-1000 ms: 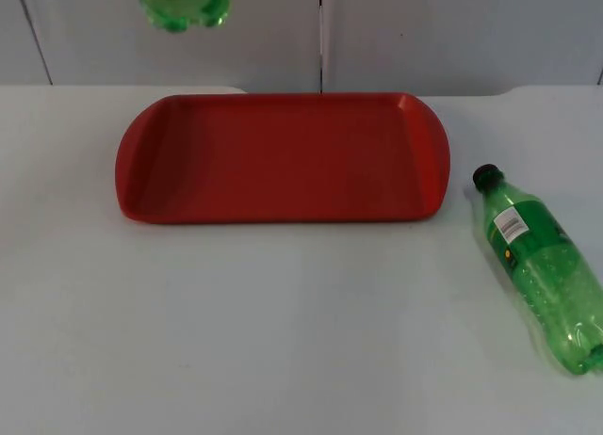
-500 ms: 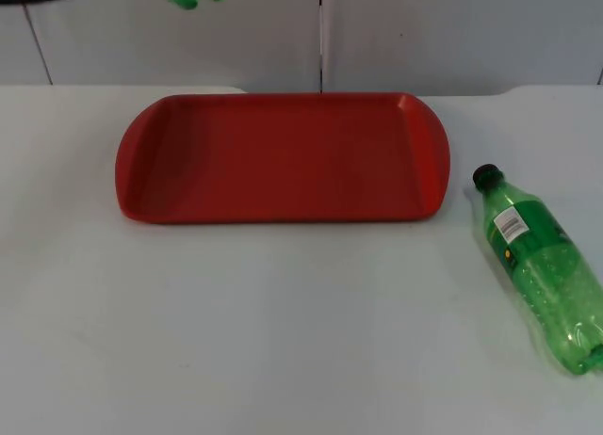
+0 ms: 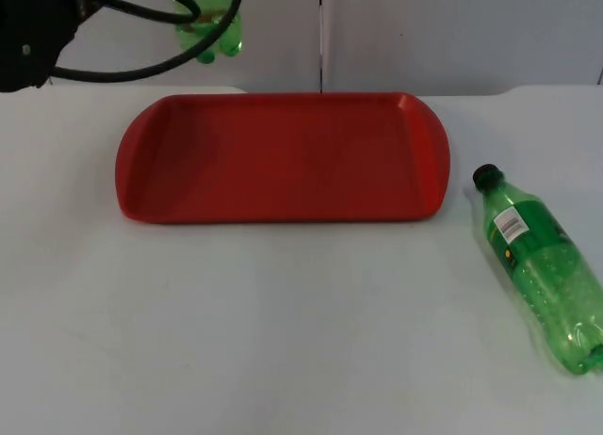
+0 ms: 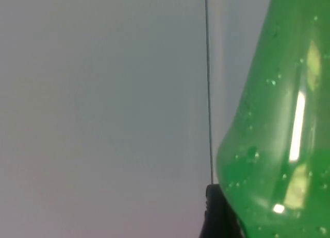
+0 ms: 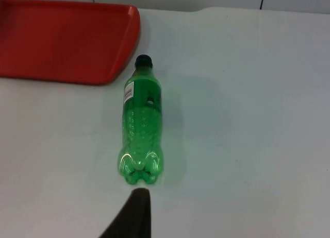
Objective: Place the bottle upright on the tray.
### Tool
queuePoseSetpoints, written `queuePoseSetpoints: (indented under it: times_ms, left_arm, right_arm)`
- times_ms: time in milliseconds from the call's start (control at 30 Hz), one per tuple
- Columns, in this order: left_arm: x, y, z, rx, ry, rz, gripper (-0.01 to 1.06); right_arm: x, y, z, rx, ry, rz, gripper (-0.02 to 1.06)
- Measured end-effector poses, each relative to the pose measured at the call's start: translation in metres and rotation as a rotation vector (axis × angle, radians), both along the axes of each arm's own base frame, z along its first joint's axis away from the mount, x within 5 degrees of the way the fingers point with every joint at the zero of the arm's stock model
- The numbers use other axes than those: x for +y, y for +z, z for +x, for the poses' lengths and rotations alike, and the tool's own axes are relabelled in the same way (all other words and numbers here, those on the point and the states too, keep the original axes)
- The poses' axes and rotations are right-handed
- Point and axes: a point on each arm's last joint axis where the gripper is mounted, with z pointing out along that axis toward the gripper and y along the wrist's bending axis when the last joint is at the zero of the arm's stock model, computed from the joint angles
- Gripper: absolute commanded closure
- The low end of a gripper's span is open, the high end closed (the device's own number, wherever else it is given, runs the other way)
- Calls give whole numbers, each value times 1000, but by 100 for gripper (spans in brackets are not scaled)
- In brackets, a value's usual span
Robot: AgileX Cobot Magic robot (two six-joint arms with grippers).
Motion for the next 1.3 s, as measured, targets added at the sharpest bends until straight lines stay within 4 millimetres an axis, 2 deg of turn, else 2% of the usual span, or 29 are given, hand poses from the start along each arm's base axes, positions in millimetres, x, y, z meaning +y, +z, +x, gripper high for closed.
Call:
queuePoseSetpoints:
  times_ms: [167,267,633,733,933,1300]
  left_arm:
    - [-5,-13,20,-8,0,-1,105]
    - [-8,-30,33,9,1,8,105]
    - [-15,-68,59,5,5,48,105]
    - [-17,-91,66,11,2,50,105]
    - [-19,-125,74,52,1,55,105]
    - [-19,-148,74,73,-1,53,105]
  right_arm:
    - [0,0,0,0,0,0,-1]
    - [0,0,0,0,0,0,-1]
    - [0,0,0,0,1,-2,-1]
    - [0,0,0,0,1,-2,-1]
    - [0,0,0,0,1,-2,-1]
    - [0,0,0,0,1,-2,-1]
